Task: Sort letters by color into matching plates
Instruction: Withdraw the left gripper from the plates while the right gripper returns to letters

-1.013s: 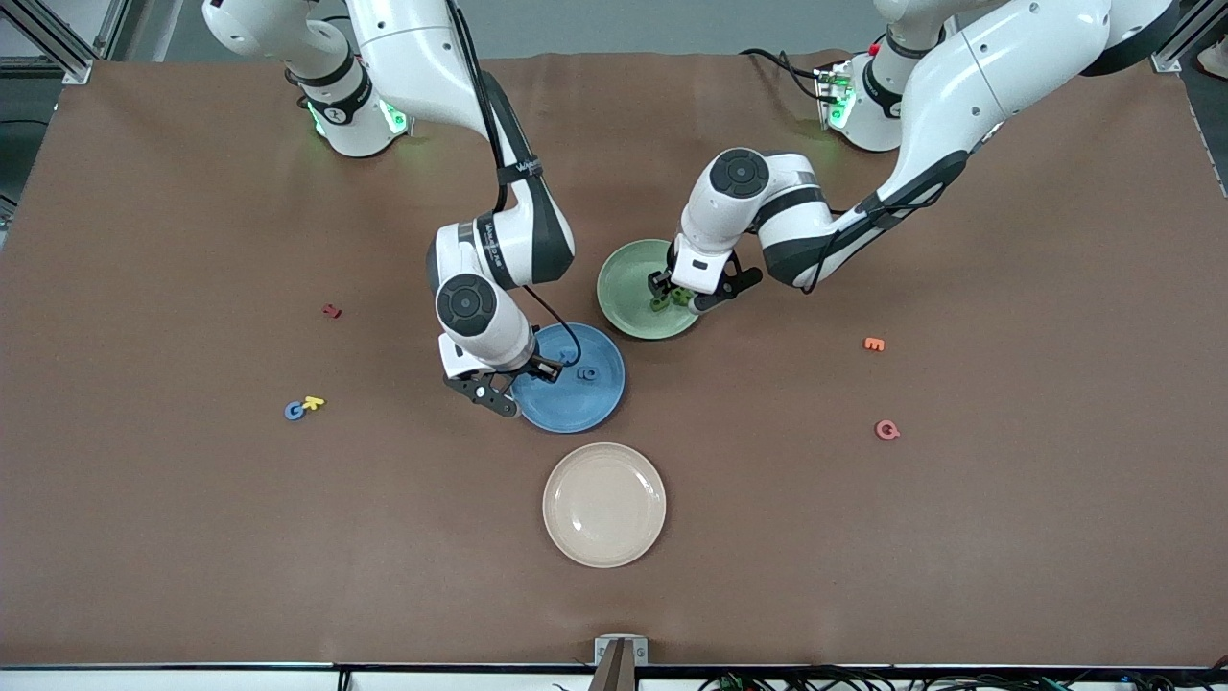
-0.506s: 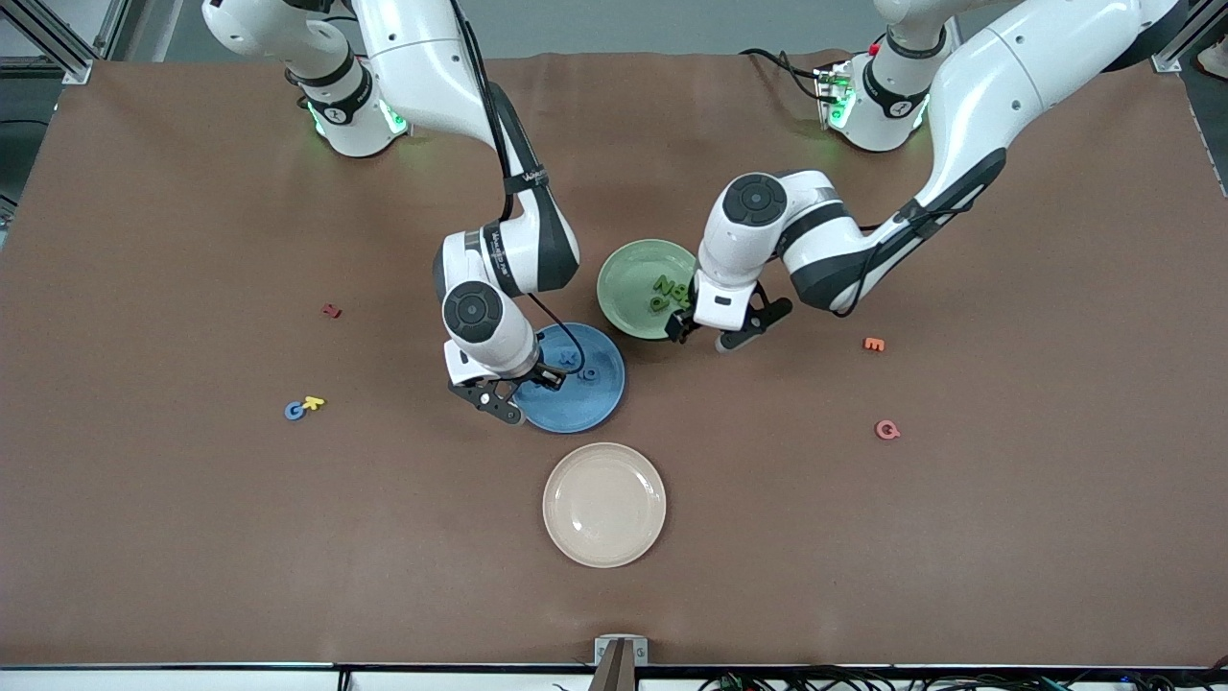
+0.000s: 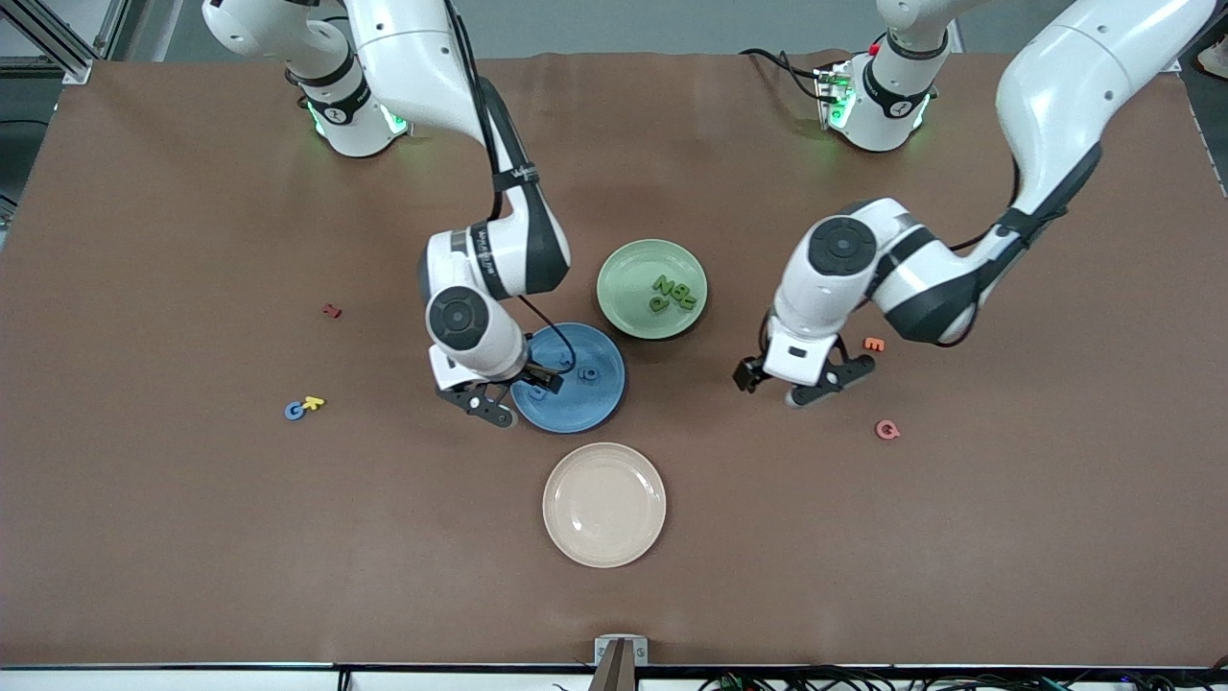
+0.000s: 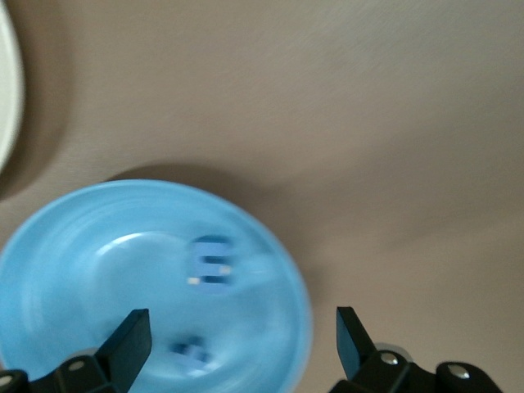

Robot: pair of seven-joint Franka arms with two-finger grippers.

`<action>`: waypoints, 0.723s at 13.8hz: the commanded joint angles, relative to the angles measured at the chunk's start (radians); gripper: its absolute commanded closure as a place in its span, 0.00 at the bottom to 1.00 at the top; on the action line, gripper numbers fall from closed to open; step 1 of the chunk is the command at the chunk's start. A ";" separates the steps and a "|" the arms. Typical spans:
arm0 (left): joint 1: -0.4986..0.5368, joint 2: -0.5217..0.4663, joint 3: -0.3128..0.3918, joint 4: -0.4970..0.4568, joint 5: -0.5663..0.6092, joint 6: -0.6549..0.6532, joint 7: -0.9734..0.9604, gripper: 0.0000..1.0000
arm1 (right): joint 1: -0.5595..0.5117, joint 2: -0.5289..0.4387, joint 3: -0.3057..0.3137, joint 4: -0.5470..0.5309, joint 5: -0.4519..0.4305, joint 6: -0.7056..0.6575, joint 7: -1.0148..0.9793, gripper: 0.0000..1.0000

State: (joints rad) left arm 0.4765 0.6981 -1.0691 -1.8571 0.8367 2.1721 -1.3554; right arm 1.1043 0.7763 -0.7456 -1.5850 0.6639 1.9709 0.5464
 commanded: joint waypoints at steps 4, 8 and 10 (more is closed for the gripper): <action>0.007 -0.034 0.003 0.208 -0.018 -0.242 0.287 0.01 | -0.001 -0.066 -0.291 -0.085 -0.009 -0.225 -0.597 0.00; 0.008 -0.040 0.001 0.340 -0.074 -0.385 0.421 0.01 | -0.139 -0.055 -0.367 -0.141 -0.009 -0.211 -1.062 0.00; 0.007 -0.042 -0.002 0.393 -0.080 -0.457 0.491 0.01 | -0.234 -0.051 -0.357 -0.139 -0.007 -0.183 -1.248 0.00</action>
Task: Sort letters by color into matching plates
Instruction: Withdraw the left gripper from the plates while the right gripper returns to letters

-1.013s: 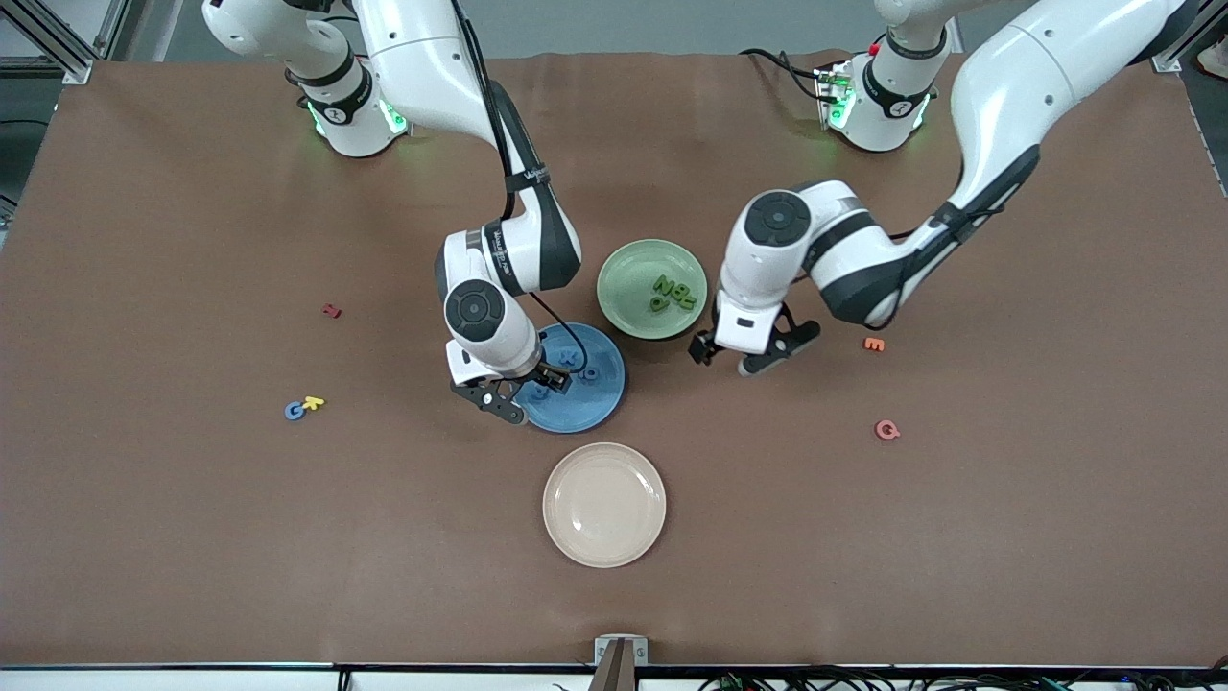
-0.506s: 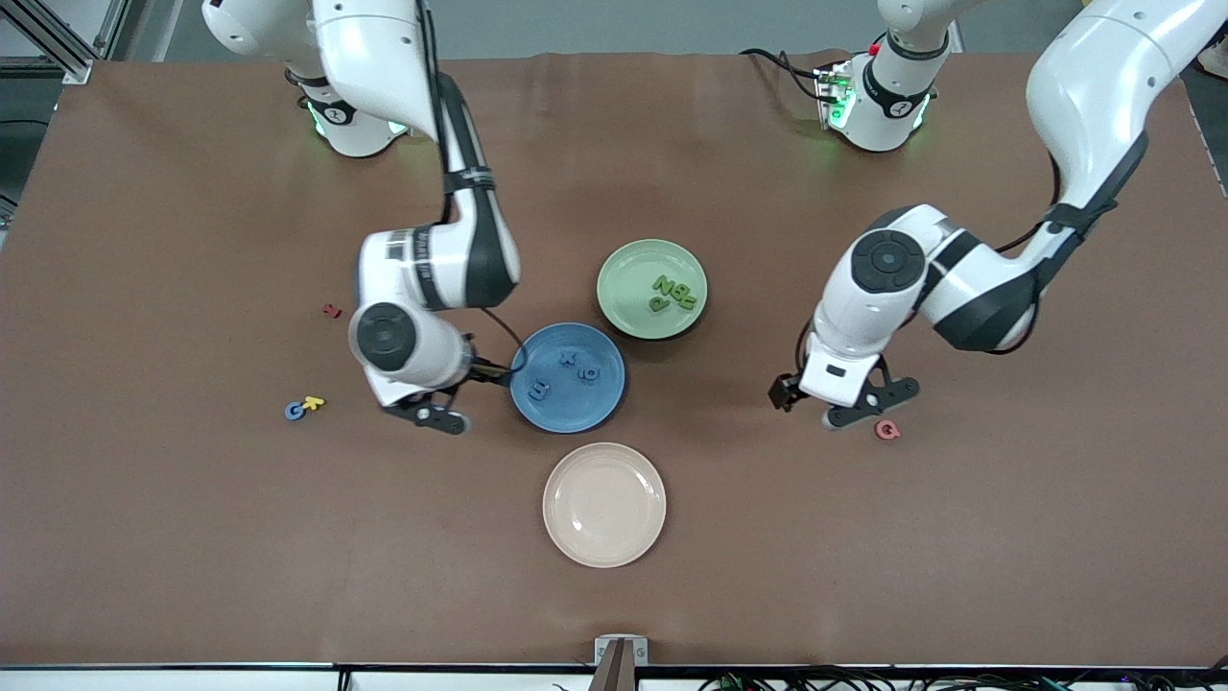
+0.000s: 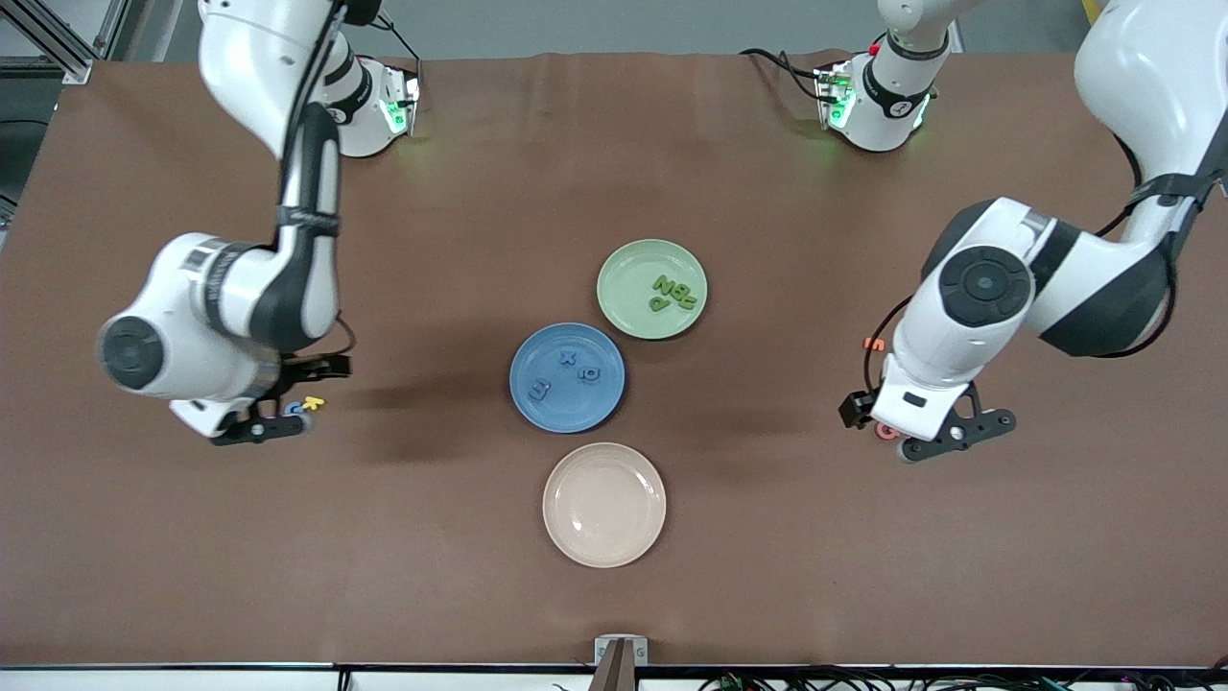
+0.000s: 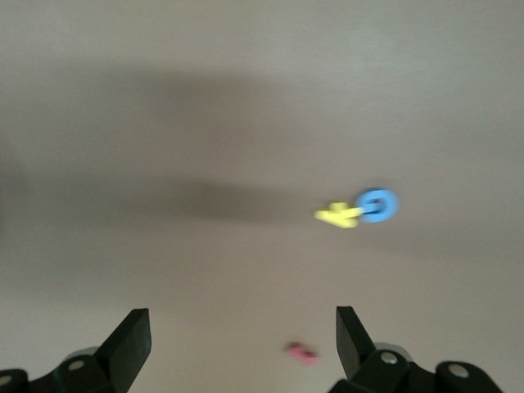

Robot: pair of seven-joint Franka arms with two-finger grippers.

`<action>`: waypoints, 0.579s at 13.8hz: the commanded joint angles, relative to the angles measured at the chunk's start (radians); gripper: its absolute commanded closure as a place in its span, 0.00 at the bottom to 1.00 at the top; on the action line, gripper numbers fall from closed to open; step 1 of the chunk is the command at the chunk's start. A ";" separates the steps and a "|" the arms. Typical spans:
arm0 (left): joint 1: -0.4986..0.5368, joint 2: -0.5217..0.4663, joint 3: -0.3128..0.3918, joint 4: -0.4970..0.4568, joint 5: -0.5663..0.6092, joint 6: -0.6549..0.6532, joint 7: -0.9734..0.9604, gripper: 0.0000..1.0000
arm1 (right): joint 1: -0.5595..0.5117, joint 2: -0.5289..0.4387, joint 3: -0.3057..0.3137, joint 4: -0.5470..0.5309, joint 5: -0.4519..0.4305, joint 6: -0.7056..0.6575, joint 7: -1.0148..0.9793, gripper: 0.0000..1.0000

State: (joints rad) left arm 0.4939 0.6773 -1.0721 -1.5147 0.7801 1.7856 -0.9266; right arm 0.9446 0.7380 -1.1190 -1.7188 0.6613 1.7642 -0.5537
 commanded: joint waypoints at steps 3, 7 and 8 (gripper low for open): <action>-0.014 -0.047 0.007 0.090 -0.063 -0.124 0.124 0.01 | -0.176 0.001 0.079 -0.005 -0.005 0.122 -0.314 0.00; -0.147 -0.261 0.321 0.090 -0.342 -0.124 0.355 0.00 | -0.264 0.001 0.159 -0.007 -0.005 0.251 -0.709 0.00; -0.210 -0.312 0.439 0.088 -0.426 -0.124 0.417 0.00 | -0.264 0.003 0.171 -0.010 -0.005 0.280 -0.779 0.00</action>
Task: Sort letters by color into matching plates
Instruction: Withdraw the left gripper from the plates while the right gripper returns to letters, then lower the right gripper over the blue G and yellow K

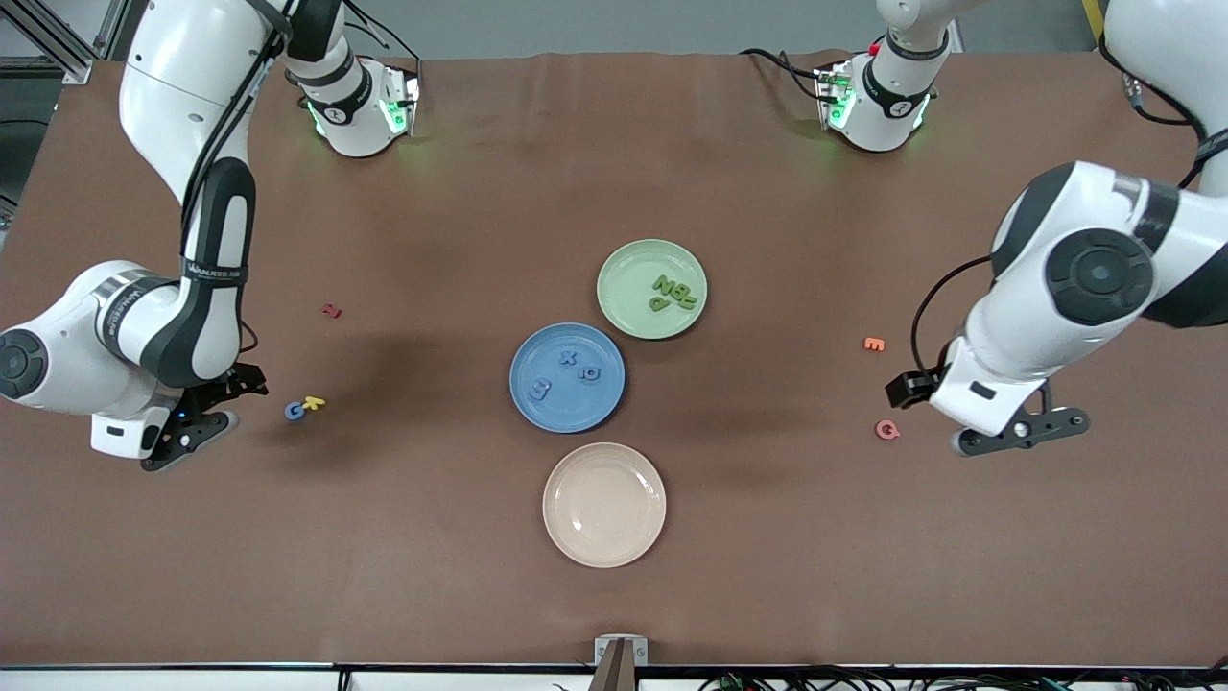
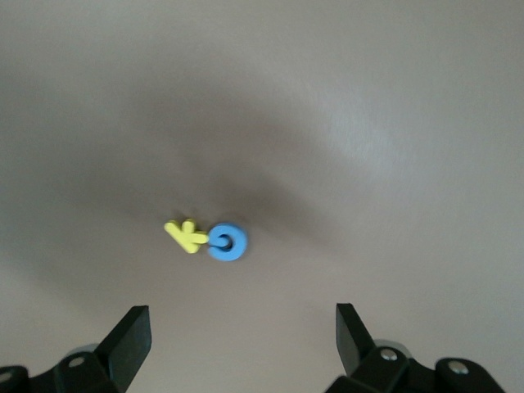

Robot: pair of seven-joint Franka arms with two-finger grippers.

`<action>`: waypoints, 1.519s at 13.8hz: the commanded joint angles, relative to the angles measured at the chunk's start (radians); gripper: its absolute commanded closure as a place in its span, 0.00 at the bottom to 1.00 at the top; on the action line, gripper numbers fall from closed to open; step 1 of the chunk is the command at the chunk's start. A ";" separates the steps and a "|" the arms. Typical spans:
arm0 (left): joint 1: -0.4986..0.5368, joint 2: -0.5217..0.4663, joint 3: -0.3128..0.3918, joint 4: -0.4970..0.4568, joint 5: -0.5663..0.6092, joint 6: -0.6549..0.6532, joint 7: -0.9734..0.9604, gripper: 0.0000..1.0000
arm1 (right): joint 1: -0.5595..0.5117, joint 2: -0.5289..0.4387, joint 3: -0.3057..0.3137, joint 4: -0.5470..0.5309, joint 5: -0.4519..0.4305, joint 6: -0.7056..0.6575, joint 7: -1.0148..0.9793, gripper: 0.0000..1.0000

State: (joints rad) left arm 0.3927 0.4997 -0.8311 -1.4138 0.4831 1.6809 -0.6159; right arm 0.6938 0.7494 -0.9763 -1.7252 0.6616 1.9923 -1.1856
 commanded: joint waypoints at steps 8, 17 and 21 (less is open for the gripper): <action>-0.374 -0.380 0.759 -0.025 -0.452 -0.165 0.447 0.00 | -0.042 -0.013 0.151 -0.148 0.048 0.260 -0.401 0.10; -0.306 -0.564 0.742 -0.212 -0.465 -0.156 0.522 0.00 | -0.040 -0.013 0.189 -0.208 0.107 0.321 -0.401 0.23; -0.265 -0.576 0.681 -0.215 -0.475 -0.156 0.525 0.00 | -0.059 -0.010 0.214 -0.208 0.118 0.362 -0.401 0.24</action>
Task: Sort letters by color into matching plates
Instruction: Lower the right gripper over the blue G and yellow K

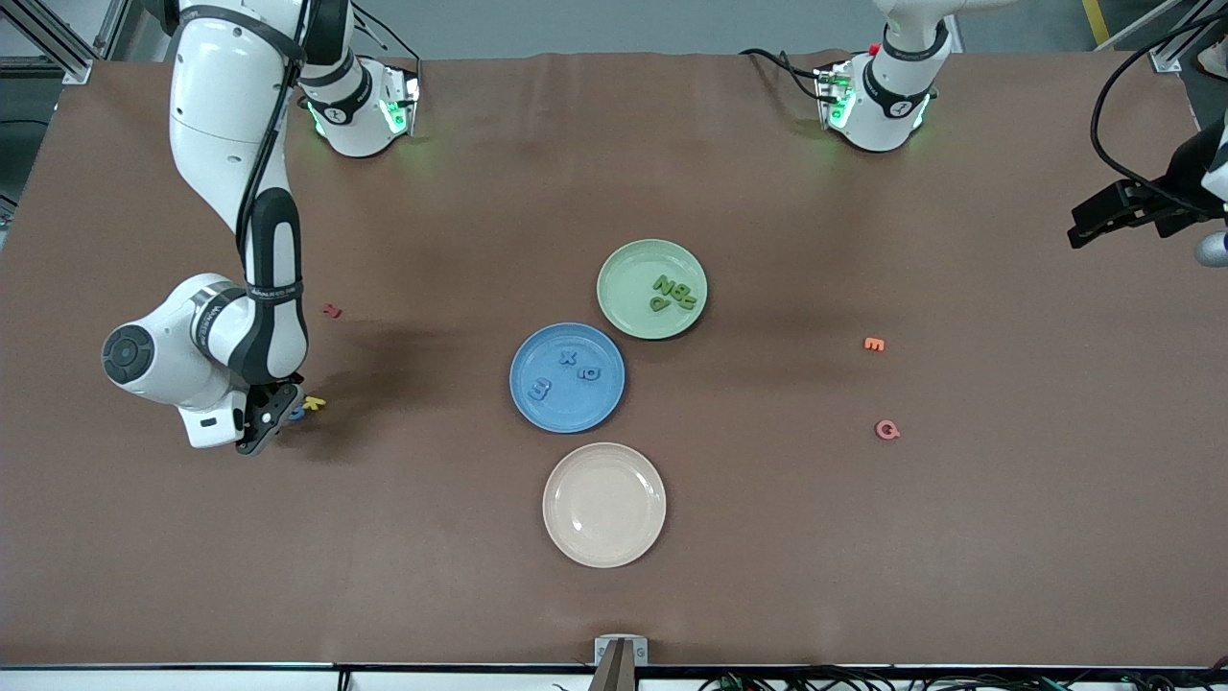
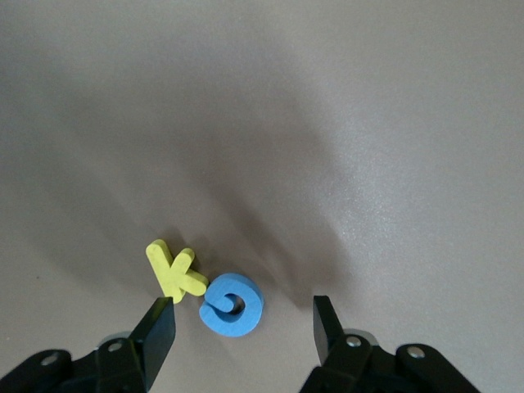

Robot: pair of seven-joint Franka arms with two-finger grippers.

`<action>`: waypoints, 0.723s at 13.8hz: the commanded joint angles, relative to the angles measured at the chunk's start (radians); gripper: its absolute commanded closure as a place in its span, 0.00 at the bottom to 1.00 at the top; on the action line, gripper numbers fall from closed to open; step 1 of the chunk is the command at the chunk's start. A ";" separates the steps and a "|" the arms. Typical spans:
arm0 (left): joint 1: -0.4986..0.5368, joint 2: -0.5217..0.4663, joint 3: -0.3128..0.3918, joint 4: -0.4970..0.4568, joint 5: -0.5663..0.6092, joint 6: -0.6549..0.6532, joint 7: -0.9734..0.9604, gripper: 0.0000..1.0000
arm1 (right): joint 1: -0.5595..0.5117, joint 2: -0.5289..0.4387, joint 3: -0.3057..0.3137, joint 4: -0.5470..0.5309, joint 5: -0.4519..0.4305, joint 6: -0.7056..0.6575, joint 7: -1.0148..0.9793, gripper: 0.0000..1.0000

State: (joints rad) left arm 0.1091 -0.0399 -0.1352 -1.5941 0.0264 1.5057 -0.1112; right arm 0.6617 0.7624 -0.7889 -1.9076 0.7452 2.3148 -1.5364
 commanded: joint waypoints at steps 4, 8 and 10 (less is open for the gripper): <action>0.017 -0.034 -0.015 -0.032 -0.017 0.024 0.022 0.00 | -0.047 -0.022 0.040 -0.025 0.034 0.041 -0.050 0.24; 0.017 -0.034 -0.015 -0.032 -0.014 0.033 0.027 0.00 | -0.071 -0.022 0.076 -0.027 0.040 0.055 -0.041 0.27; 0.017 -0.031 -0.015 -0.033 -0.014 0.033 0.027 0.00 | -0.063 -0.022 0.076 -0.034 0.060 0.061 -0.036 0.27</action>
State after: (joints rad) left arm 0.1104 -0.0478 -0.1426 -1.6010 0.0260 1.5228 -0.1101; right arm 0.6089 0.7623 -0.7400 -1.9101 0.7626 2.3330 -1.5363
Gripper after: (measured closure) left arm 0.000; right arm 0.264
